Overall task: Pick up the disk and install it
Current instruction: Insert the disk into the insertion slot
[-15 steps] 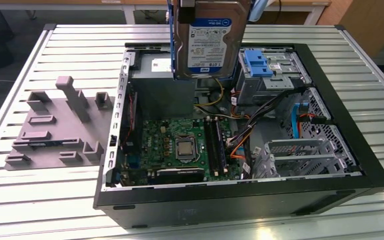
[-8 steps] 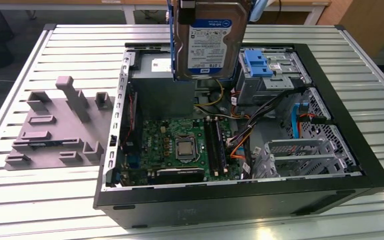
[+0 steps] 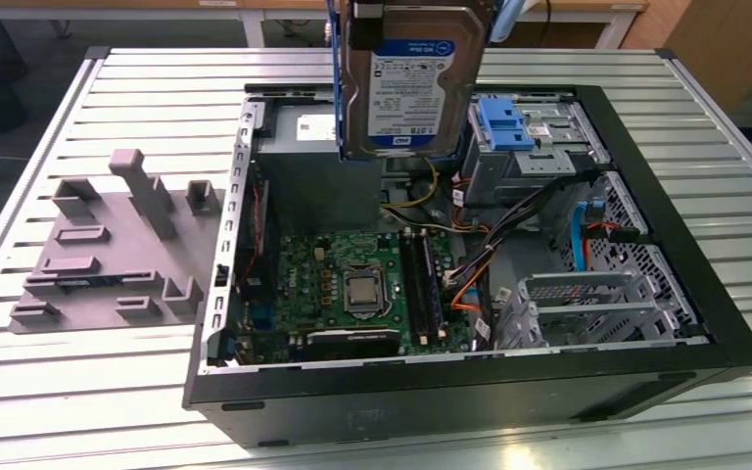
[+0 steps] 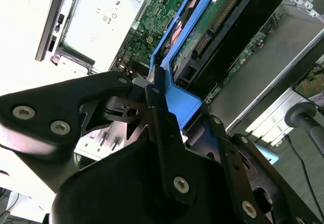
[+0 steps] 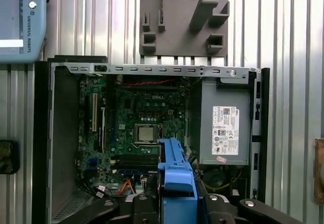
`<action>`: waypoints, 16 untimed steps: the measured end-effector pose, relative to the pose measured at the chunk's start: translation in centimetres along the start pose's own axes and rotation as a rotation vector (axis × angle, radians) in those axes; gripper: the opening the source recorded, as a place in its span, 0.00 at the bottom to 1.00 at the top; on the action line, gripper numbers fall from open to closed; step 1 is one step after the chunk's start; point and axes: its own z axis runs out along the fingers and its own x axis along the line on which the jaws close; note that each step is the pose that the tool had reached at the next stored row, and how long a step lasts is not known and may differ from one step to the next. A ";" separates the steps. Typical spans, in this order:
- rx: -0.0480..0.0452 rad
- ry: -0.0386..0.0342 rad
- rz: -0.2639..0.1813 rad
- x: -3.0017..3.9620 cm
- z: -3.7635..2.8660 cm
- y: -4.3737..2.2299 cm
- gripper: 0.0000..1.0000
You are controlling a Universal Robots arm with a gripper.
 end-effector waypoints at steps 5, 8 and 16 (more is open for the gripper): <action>0.0000 0.0042 0.000 0.61 0.05 0.00 0.36; 0.0000 0.0053 0.000 1.20 0.10 0.00 0.36; 0.0000 0.0076 0.000 2.47 0.19 -0.01 0.36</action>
